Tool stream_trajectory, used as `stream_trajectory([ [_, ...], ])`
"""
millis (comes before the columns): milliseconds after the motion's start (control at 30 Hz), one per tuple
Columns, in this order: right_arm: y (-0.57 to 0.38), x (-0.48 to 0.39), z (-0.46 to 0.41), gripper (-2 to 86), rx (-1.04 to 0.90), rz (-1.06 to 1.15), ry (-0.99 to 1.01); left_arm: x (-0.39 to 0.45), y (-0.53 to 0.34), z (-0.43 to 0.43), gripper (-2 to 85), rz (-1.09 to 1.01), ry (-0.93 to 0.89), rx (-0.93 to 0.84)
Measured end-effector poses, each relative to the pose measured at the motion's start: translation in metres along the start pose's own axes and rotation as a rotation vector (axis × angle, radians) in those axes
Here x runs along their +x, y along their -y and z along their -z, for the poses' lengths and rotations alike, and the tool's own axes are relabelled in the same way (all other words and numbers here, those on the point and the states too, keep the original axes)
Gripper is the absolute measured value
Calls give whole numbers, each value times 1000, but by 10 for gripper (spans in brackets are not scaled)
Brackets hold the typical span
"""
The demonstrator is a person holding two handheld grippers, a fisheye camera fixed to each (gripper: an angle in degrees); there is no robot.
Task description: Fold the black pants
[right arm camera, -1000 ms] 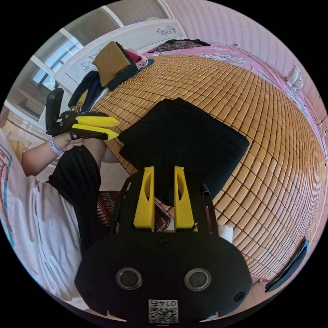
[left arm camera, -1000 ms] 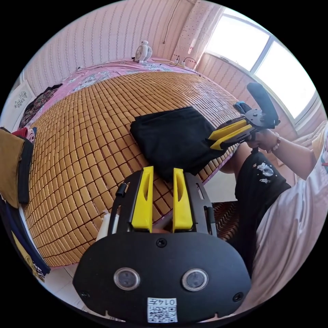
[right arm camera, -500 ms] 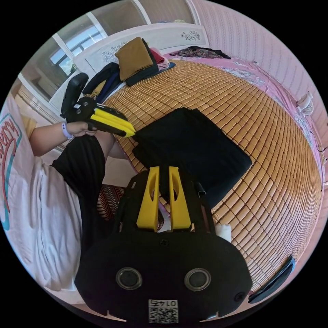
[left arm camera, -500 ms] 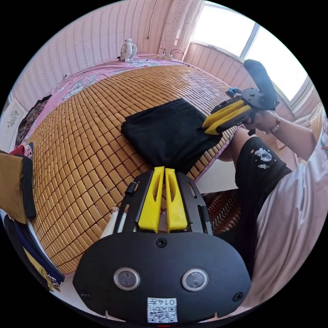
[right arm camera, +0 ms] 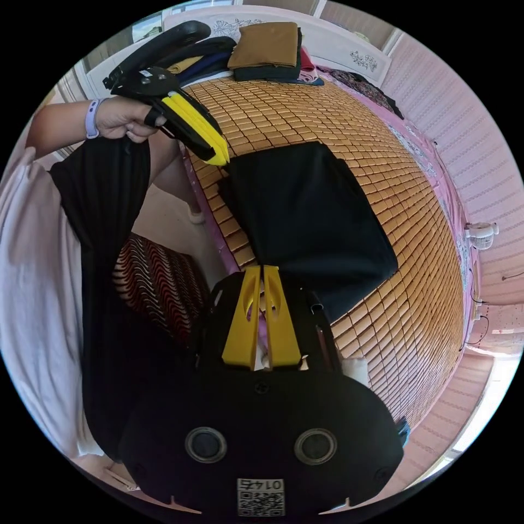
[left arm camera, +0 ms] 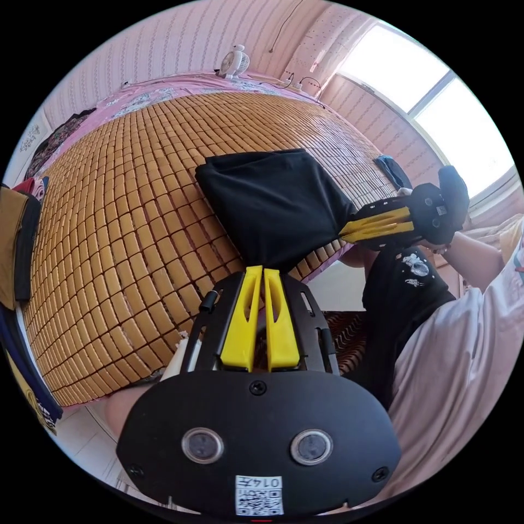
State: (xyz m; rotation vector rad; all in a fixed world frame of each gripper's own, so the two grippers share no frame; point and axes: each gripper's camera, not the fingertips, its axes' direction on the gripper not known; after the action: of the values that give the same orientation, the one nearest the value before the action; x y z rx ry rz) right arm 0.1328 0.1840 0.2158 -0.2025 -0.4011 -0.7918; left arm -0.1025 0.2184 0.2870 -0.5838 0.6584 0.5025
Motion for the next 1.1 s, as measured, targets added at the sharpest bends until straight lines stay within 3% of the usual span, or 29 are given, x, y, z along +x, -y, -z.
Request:
stream_trajectory([
  [167, -18, 31, 30, 51, 98, -130, 107, -17, 2, 23, -8, 80, -13, 129],
  [333, -54, 89, 54, 48, 263, -412, 208, -43, 21, 12, 13, 250, -95, 190],
  [400, -61, 100, 50, 45, 252, -470, 219, -43, 33, -3, 39, 263, -142, 165],
  [567, -73, 83, 34, 47, 90, -403, 144, -23, 49, -41, 50, 220, -20, 14],
  [667, -86, 82, 28, 49, 82, -424, 157, -25, 51, -47, 51, 224, -31, 22],
  [833, -129, 123, 69, 68, 425, -629, 247, -35, 60, -29, 66, 220, 3, 182],
  [900, -145, 140, 69, 89, 470, -740, 222, -44, 68, -30, 84, 254, -7, 232],
  [1100, -165, 162, 35, 135, 444, -940, 271, -73, 95, -83, 136, 393, -295, 150],
])
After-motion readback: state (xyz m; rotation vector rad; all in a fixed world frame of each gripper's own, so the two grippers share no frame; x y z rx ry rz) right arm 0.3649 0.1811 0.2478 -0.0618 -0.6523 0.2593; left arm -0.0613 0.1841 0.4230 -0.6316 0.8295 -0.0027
